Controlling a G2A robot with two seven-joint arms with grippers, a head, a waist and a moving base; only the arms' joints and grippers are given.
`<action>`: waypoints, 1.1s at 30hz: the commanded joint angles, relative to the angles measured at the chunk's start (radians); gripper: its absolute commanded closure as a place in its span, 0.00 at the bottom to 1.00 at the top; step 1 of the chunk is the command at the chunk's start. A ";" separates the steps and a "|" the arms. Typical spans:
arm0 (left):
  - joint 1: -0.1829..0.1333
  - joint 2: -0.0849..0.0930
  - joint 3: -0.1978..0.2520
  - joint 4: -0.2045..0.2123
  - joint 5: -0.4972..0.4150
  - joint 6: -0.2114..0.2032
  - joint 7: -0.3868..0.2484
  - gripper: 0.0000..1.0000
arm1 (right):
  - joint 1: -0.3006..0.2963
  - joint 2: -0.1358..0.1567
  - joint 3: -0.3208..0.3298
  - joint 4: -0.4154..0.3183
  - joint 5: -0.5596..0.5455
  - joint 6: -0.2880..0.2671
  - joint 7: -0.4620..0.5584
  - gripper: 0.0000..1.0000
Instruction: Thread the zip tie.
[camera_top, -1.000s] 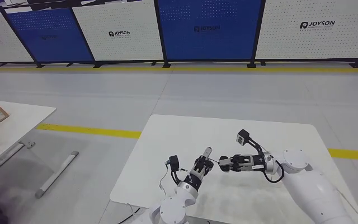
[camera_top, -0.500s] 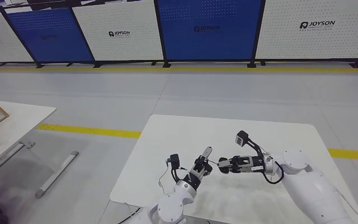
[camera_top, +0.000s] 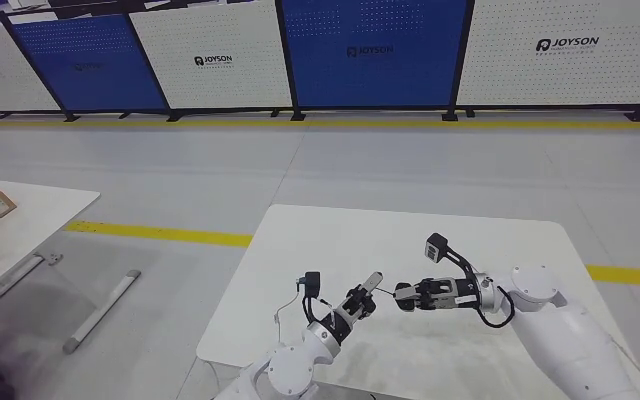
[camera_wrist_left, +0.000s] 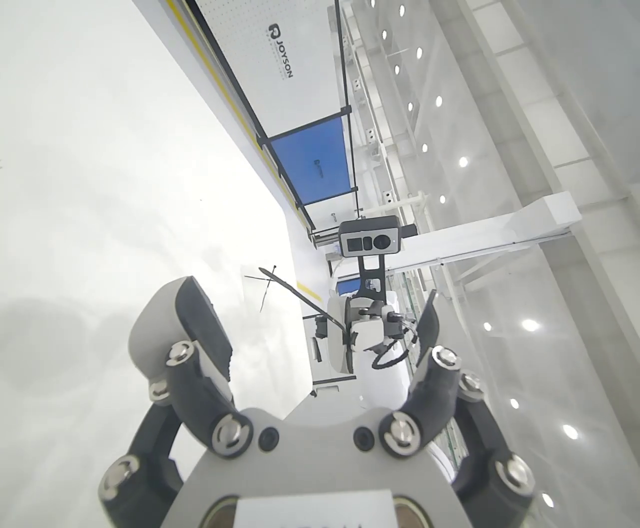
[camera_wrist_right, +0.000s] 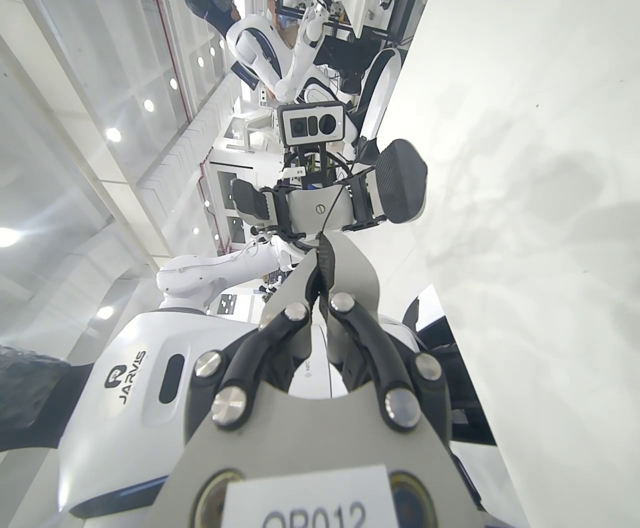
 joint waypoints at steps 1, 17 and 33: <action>0.000 0.000 0.000 0.000 0.000 0.000 0.000 0.00 | 0.000 0.000 0.000 0.000 0.000 0.000 0.000 1.00; 0.000 0.005 -0.008 0.015 -0.071 -0.073 -0.151 0.00 | 0.000 0.000 0.000 0.000 0.000 0.000 0.000 1.00; -0.026 -0.013 0.019 0.055 -0.042 -0.106 -0.071 0.57 | 0.000 0.000 0.000 0.000 0.000 0.000 0.000 1.00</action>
